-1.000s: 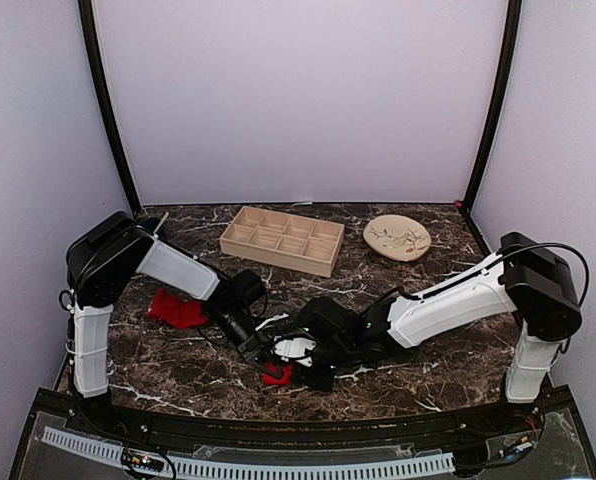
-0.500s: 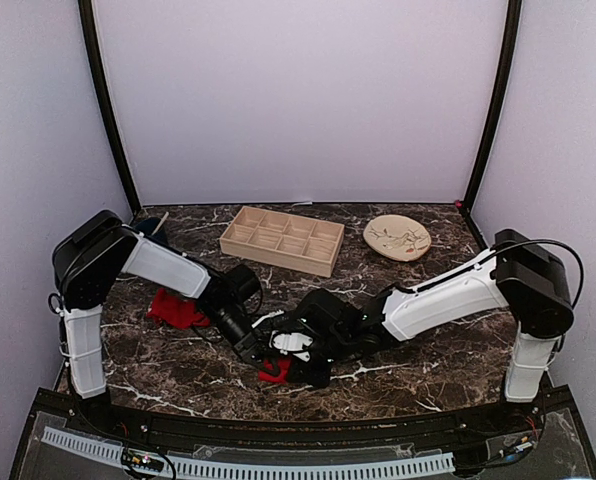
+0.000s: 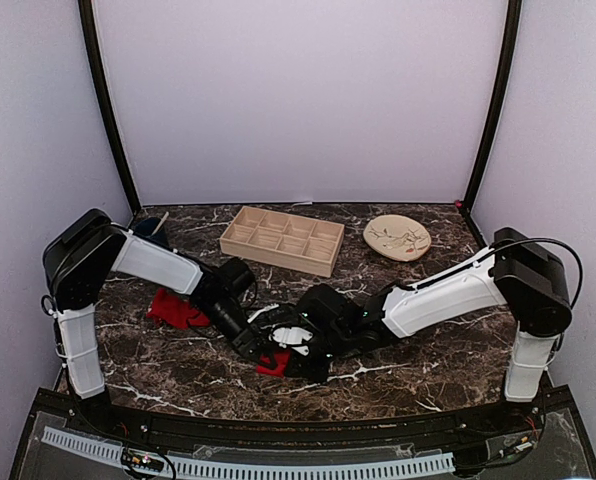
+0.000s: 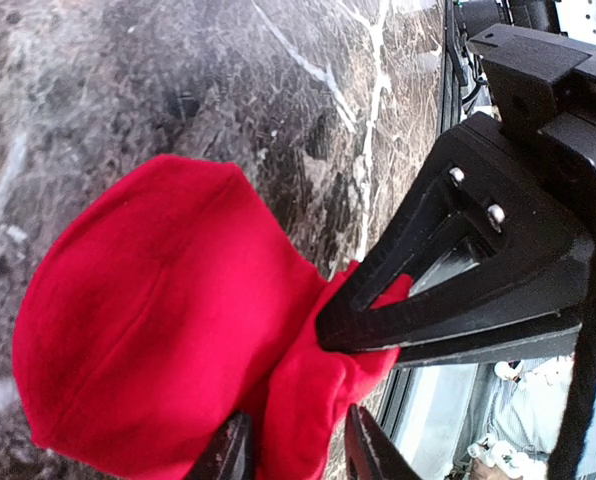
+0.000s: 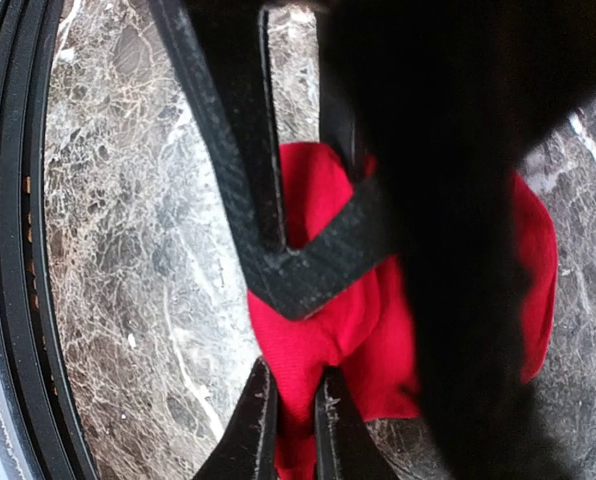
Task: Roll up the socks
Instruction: Roll the sock at the center of the board.
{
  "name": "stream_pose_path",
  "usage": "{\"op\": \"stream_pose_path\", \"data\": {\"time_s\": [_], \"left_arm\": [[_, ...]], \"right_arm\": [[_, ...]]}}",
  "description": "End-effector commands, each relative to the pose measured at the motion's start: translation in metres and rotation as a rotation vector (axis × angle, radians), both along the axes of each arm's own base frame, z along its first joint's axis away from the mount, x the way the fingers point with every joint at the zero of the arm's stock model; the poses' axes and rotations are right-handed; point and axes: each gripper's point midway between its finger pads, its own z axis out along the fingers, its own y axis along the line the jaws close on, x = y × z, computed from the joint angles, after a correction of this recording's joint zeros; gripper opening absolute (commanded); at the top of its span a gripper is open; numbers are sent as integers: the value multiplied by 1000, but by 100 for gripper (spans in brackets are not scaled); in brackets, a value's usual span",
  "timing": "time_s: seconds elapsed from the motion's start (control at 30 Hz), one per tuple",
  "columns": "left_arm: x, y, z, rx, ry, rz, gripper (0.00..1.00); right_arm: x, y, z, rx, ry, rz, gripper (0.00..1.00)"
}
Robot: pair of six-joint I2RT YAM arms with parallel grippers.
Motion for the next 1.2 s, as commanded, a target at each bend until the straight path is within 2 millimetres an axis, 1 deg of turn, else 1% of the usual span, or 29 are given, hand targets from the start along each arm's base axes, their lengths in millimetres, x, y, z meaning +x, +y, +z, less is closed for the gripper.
{"op": "stream_pose_path", "data": {"time_s": [0.0,0.17,0.43,0.53,0.97,1.17], "left_arm": [[11,50,-53,282,-75,69,34],[9,57,-57,303,-42,71,34],[6,65,-59,315,5,81,34],[14,72,-58,317,13,112,34],[33,75,-38,276,-16,179,34],[34,81,-42,303,-20,193,34]], "right_arm": [[-7,-9,-12,-39,51,-5,5],[-7,-10,-12,-31,52,-14,5],[-8,-14,-14,-25,59,-25,5],[-9,-14,-15,-27,63,-25,5],[-7,-9,-12,-28,59,-10,5],[-5,-6,-9,-30,51,6,5]]}}
